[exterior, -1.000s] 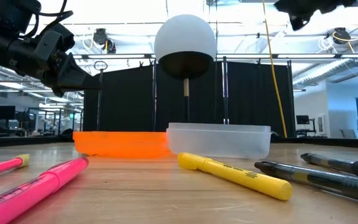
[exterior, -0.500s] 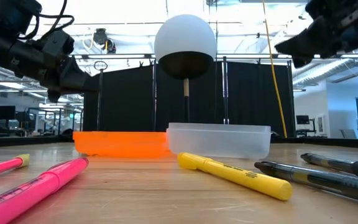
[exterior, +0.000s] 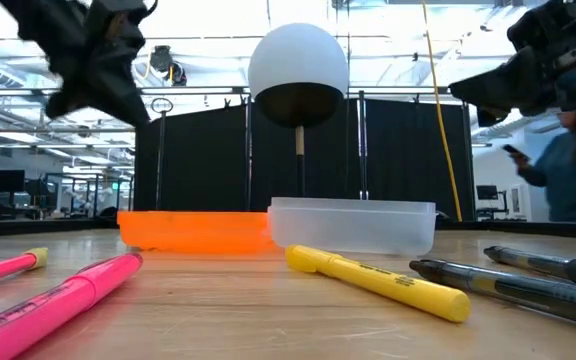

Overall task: Pick & place school supplies into a supply box
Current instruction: Put the pink pencil into the pencil box

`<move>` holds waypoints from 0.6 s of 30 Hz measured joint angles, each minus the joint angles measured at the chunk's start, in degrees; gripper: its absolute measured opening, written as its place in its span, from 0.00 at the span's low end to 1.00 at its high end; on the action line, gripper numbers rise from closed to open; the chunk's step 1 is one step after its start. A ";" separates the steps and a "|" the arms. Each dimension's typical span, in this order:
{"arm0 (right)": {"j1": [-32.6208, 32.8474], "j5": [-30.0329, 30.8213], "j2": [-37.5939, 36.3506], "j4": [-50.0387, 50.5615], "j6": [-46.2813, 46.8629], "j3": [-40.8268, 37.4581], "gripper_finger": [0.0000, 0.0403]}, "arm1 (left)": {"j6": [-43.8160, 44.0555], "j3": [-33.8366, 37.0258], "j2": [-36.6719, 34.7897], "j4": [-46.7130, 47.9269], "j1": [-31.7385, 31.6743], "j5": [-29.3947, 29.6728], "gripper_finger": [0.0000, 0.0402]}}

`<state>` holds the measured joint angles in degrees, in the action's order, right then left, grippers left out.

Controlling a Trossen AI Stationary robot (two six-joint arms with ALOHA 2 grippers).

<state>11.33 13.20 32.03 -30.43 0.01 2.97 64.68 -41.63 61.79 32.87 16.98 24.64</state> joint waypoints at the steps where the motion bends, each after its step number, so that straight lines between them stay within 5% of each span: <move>1: 0.00 0.00 0.01 0.26 -0.58 -0.03 0.00 | 3.27 -2.84 2.16 4.65 0.91 -0.32 0.10; 6: 0.00 -3.50 -0.02 0.17 -3.16 -0.12 0.00 | 10.03 -14.65 13.37 15.08 6.76 -4.59 0.10; 13: 0.02 -11.84 0.00 -1.31 -3.56 -0.18 0.00 | 19.31 -24.55 24.64 15.71 9.92 -10.92 0.10; 18: 0.04 -11.95 0.00 -1.52 -3.54 -0.21 0.00 | 12.70 -27.70 30.86 15.20 10.21 -18.37 0.10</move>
<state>11.38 1.24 32.03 -31.94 -3.53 2.76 77.38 -69.33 92.65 48.06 27.19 6.27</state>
